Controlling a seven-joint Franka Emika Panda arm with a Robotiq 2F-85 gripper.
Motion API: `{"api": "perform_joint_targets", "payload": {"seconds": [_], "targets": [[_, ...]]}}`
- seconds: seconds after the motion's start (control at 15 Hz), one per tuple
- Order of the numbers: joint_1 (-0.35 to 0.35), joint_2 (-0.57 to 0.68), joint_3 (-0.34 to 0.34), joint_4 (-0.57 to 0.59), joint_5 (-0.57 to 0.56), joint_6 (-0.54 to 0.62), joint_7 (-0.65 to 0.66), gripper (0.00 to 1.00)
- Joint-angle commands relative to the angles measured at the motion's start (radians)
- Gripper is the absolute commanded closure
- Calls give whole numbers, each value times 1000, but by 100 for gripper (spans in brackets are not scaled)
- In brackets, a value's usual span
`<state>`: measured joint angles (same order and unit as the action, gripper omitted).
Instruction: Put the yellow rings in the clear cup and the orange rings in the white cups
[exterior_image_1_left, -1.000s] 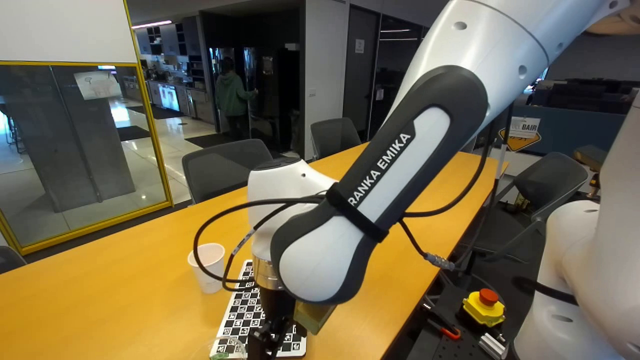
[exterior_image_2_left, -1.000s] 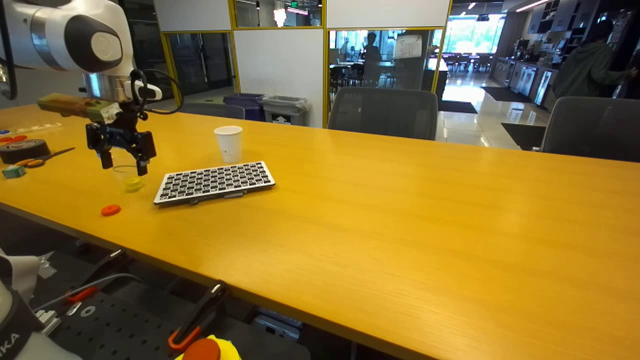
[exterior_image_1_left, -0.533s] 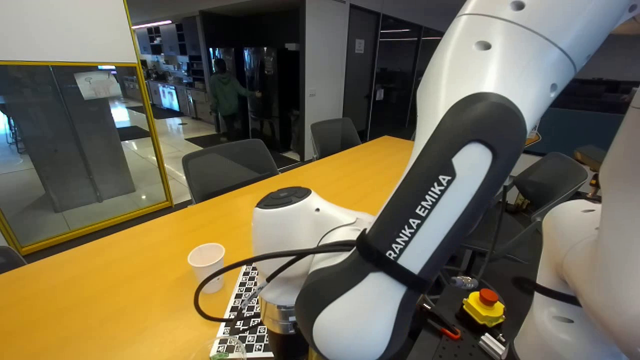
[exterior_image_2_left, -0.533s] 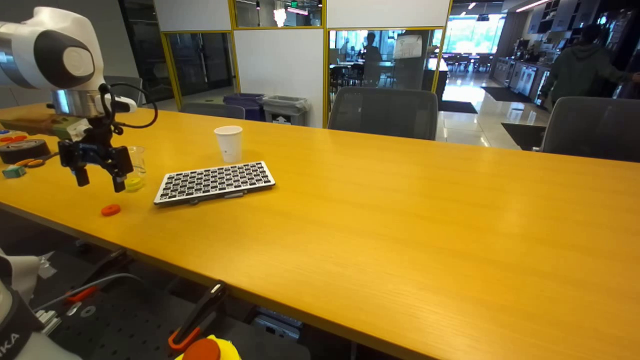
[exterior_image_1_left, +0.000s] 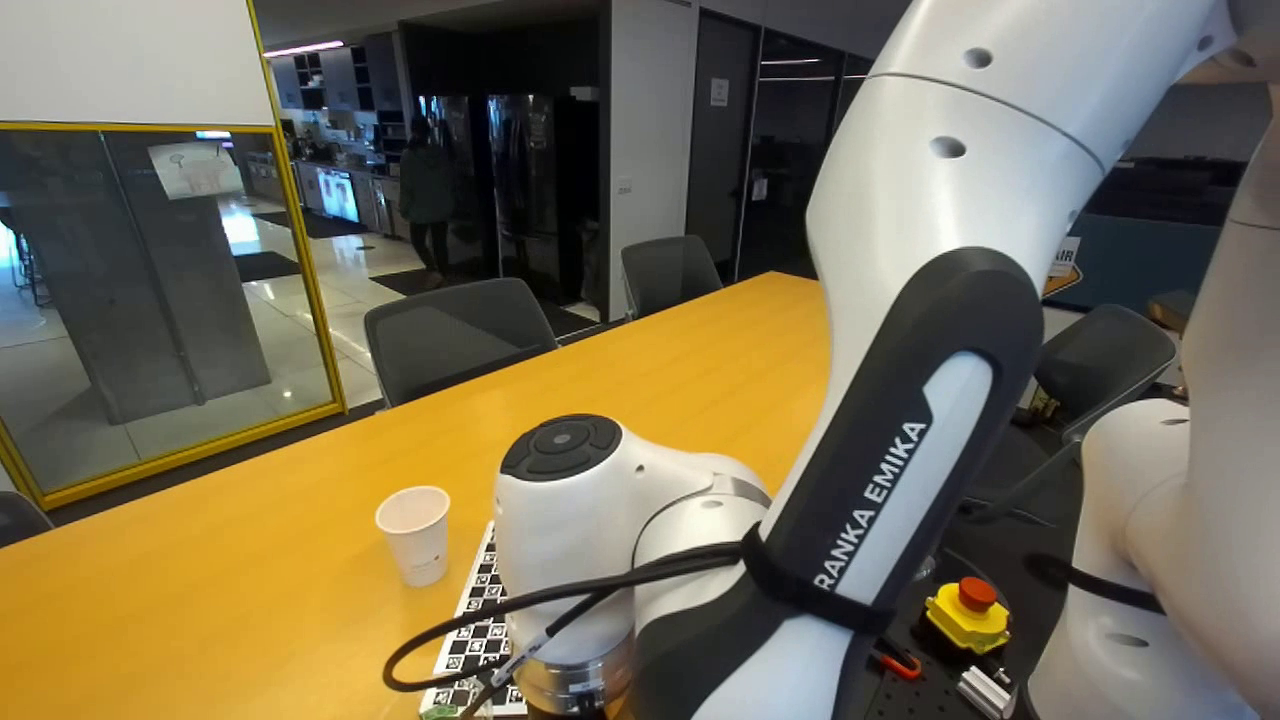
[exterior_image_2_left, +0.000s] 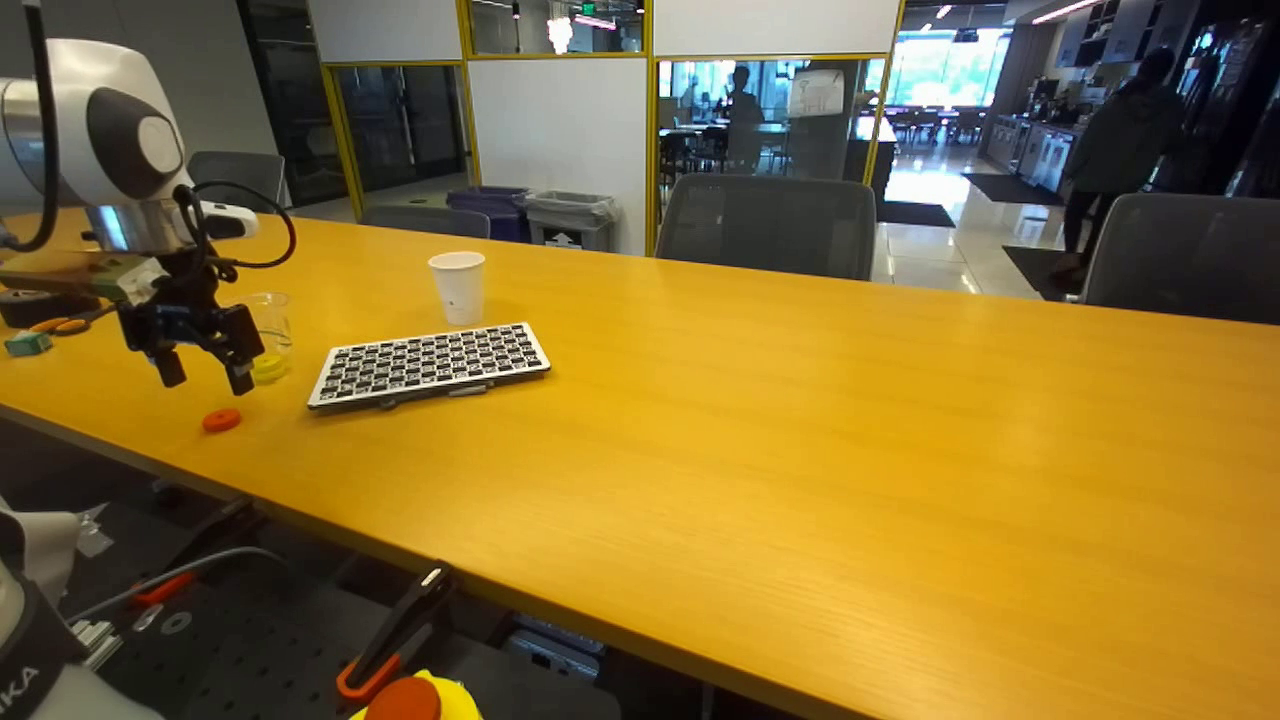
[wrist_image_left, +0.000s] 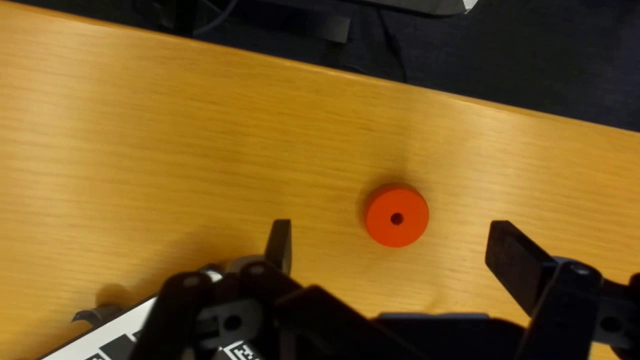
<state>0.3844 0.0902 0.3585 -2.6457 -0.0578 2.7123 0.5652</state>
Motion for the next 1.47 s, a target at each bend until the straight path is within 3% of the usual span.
{"api": "perform_joint_targets", "payload": {"seconds": [0.0,1.27,1.33,1.4], "targets": [[19,53,-33,38,-64,29,64,0],[102,209,-105,106,-27,91,52,0],[102,210,-108,106,-27,94,51,25],[103,211,-111,106,-28,96,52,27]]}}
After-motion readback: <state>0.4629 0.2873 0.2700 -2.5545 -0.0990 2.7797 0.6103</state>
